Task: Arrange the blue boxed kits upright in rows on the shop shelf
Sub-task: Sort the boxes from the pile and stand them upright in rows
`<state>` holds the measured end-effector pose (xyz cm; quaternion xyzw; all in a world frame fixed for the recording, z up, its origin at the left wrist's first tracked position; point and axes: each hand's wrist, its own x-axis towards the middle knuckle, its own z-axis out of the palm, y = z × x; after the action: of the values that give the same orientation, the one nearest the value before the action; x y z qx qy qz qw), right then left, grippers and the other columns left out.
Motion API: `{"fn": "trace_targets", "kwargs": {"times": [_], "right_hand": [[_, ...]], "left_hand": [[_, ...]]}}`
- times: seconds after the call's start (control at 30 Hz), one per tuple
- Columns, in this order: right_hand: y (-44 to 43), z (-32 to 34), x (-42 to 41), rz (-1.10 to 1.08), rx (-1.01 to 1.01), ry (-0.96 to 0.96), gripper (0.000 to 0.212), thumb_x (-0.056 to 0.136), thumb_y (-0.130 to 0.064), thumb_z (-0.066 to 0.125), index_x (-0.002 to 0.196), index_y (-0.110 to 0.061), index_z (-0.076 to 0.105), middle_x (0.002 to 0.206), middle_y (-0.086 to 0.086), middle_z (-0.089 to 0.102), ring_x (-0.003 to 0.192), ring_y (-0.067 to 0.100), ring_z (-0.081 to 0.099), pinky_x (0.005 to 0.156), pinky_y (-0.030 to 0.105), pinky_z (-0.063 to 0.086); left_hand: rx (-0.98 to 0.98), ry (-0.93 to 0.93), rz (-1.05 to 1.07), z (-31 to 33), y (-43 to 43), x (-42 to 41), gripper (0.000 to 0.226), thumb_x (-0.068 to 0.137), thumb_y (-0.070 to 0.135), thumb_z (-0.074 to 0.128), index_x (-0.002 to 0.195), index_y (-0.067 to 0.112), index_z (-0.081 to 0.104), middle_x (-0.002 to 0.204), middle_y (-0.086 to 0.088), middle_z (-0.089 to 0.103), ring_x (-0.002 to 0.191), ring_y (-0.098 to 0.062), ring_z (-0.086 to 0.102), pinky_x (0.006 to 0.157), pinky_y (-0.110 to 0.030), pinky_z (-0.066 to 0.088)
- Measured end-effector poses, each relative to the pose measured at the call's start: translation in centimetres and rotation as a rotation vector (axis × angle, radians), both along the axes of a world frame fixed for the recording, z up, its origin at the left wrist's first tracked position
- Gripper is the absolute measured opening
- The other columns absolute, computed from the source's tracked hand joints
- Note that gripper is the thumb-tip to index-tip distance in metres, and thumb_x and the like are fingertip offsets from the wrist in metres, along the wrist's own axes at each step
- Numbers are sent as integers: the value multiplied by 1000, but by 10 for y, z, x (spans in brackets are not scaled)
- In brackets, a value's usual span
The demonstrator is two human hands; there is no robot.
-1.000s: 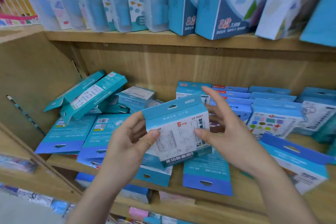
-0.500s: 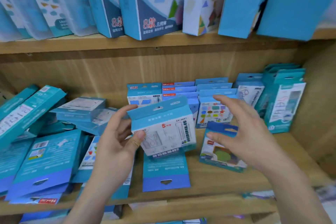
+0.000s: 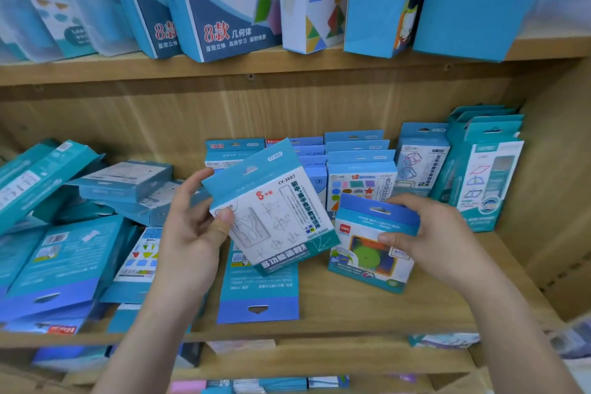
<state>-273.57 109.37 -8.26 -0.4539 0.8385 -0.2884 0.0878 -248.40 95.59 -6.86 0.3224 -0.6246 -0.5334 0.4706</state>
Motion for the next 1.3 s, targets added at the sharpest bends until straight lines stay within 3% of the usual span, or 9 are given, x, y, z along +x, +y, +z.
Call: {"fn": "trace_targets", "kwargs": {"times": [0.17,0.3,0.47,0.7,0.87,0.97,1.13,1.23,1.3], "right_hand": [[-1,-5,-19,25,-89,11,46,72,-25,82,113,-29,63,96,-13,59,96,17,57,83,33,46],[-4,-8,-33,53,-125,-29,49,73,-25,81,118,-27,61,105,-8,63,98,16,57,85,32,47],[-8,-8,-40,106,-170,-112,49,70,-21,83,114,-26,63,100,-9,60,96,11,54,83,27,43],[-21,-14,-47,235,-216,-215,43,74,-14,79,111,-30,63,112,-8,64,104,12,57,90,30,49],[-21,-12,-52,284,-275,-242,34,81,-33,70,114,-33,59,115,-11,58,106,3,53,77,3,39],[-20,-8,-49,285,-338,-140,40,82,-42,63,121,-33,59,119,-13,55,112,2,49,92,17,36],[-11,9,-38,334,-487,-2,35,88,-44,56,118,-27,63,121,-13,56,117,3,48,102,20,32],[-8,14,-21,440,-540,90,30,92,-36,54,117,-24,65,118,-13,57,114,6,51,101,30,38],[-10,11,-6,524,-535,144,29,91,-31,52,115,-24,66,117,-13,57,113,10,52,95,41,43]], "left_hand": [[-70,-91,-92,-15,25,-19,52,91,-10,49,123,30,47,102,-1,72,98,-22,67,85,-37,51],[-114,-182,-166,-35,44,-44,52,89,-10,52,123,29,46,104,-3,70,104,-18,64,82,-26,52],[-126,-289,-189,-56,51,-62,58,92,-9,48,127,37,44,117,1,65,112,-15,60,90,-35,52],[-145,-326,-214,-56,51,-64,62,93,-1,53,138,36,31,124,5,62,113,-14,59,90,-28,50],[-135,-319,-179,-57,53,-61,66,89,9,62,141,33,30,129,4,58,121,-14,53,95,-32,48],[-151,-331,-142,-54,55,-58,69,82,19,65,139,36,30,132,6,55,125,-7,48,95,-25,47],[-199,-425,-45,-49,52,-29,65,76,17,70,131,40,43,123,22,57,119,0,51,94,-21,46],[-306,-741,-36,-56,43,1,51,77,16,76,117,43,56,123,30,55,120,6,48,102,-27,42],[-398,-1007,-94,-68,38,15,56,76,27,77,125,39,54,135,23,47,128,3,41,110,-26,33]]}}
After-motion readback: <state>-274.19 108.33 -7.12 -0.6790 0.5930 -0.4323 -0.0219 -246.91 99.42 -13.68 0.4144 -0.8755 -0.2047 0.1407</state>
